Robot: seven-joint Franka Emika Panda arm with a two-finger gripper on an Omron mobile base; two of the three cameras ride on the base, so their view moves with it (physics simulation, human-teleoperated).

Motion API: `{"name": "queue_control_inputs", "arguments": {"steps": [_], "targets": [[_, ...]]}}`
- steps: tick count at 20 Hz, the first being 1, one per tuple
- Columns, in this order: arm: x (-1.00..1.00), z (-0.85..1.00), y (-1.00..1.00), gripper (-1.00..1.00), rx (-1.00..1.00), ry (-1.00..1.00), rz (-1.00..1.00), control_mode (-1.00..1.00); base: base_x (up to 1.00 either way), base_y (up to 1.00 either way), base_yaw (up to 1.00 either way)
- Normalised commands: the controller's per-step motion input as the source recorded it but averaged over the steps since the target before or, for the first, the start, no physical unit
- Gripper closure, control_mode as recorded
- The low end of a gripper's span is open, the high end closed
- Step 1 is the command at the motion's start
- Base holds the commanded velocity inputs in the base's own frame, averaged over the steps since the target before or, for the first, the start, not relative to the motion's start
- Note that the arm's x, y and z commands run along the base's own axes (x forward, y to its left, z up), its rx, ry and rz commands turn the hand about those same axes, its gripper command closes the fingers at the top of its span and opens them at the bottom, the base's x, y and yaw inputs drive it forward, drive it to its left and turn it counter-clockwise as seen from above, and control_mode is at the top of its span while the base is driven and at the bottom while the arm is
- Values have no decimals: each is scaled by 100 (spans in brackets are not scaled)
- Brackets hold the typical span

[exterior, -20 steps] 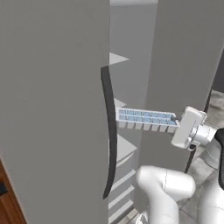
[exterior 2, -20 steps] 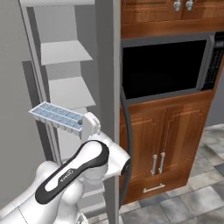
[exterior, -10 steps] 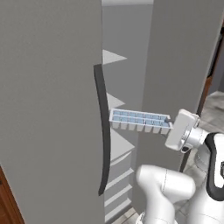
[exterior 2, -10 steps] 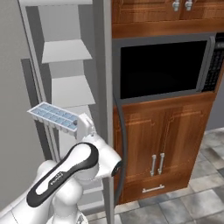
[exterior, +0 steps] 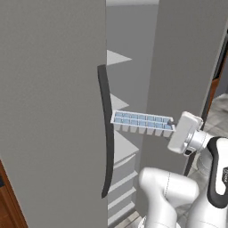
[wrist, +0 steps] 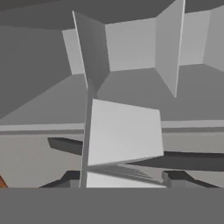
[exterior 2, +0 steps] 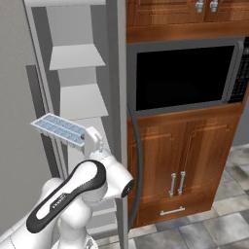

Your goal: The ice cube tray has been filled with water. Take the tray and place it in the freezer to make ice. Close the freezer door after placing the tray.

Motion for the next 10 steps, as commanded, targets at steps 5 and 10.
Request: {"name": "queue_control_inputs", "arguments": {"steps": [5,10], "targets": [[-10,5,0,100,-8,-18,0,-100,0,0,0],[-48,25,0,100,-7,-16,-4,-100,0,0,0]]}}
